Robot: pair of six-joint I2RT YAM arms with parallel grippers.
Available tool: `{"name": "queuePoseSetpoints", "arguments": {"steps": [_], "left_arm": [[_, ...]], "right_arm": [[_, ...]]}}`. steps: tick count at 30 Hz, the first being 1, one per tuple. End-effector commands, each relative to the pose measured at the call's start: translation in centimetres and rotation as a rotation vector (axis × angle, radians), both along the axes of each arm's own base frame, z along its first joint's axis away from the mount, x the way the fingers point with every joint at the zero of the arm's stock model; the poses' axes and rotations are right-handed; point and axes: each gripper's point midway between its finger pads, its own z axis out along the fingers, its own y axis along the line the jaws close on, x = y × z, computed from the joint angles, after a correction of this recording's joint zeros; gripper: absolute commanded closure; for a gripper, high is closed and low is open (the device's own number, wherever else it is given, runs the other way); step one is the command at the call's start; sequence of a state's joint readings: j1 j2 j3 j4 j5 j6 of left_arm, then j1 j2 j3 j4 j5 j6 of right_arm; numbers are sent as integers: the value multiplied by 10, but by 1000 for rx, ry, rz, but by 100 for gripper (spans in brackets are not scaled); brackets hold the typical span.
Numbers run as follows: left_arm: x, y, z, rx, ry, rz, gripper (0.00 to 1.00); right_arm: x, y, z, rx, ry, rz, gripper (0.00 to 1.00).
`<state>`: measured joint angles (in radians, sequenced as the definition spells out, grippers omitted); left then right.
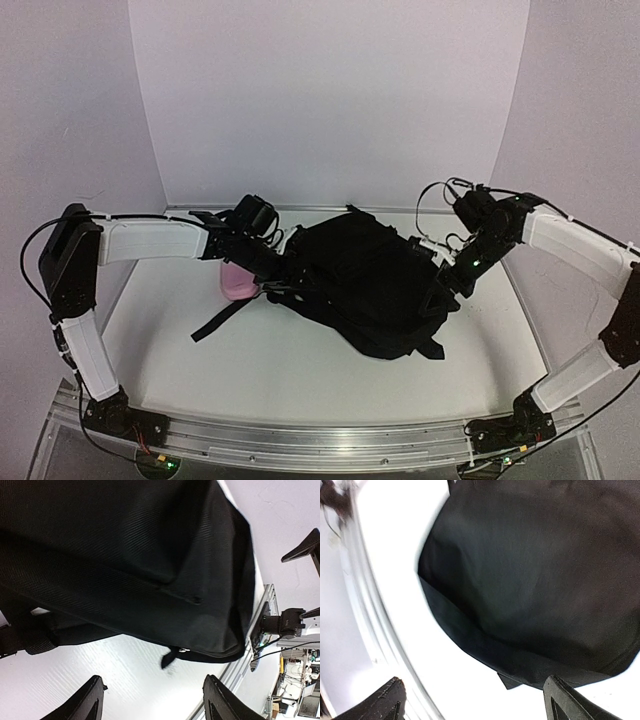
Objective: Pack the student bag
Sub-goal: Adjust the student bag at the center of the board, then unzip the student bag at the center of the board.
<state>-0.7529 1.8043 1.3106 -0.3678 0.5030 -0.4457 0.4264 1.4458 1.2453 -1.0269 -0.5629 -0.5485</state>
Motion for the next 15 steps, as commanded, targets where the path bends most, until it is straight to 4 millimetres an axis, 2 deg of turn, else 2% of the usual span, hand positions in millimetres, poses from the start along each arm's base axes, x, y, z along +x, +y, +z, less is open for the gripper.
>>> {"name": "queuePoseSetpoints", "arguments": {"steps": [1,6,11,15], "left_arm": [[11,-12,9,-27,-7,11,32],[15,-22,4,-46,13,14,38],[15,-32,15,-75,9,8,42],[16,-33,21,-72,4,14,48]], "right_arm": [[14,-11,-30,-142,-105,35,5],[20,-13,-47,-185,-138,41,5],[23,-18,-69,-262,-161,51,8],[24,-19,-76,-282,-175,42,9]]}}
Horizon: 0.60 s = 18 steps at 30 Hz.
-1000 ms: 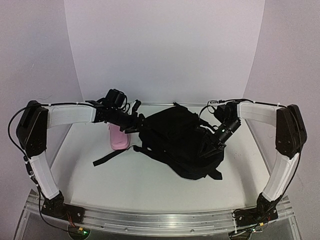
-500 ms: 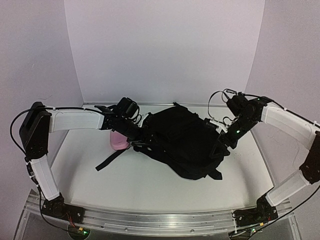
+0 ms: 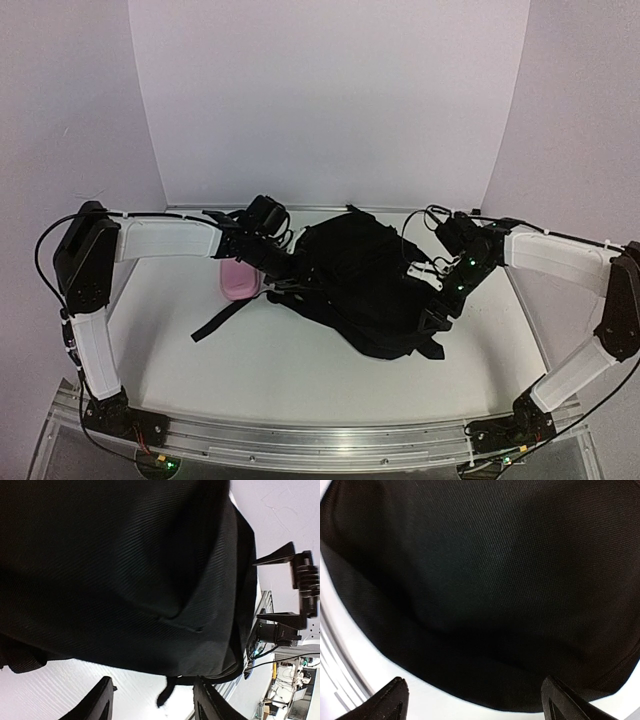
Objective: Pack the student bag
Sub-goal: Unzip the student bag at the center of the board.
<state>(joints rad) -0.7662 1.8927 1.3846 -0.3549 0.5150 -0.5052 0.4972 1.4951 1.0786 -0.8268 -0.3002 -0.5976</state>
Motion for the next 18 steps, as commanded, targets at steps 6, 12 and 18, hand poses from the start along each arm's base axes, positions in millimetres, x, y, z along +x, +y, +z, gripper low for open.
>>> {"name": "queuePoseSetpoints", "arguments": {"steps": [6,12,18], "left_arm": [[6,-14,30,-53,-42,-1,77],[-8,-11,36,-61,-42,-12,98],[-33,-12,30,-56,-19,-55,100]], "right_arm": [[6,-2,-14,-51,-52,-3,12],[5,7,-22,-45,-40,-3,17],[9,20,-28,-27,-41,-14,23]]}}
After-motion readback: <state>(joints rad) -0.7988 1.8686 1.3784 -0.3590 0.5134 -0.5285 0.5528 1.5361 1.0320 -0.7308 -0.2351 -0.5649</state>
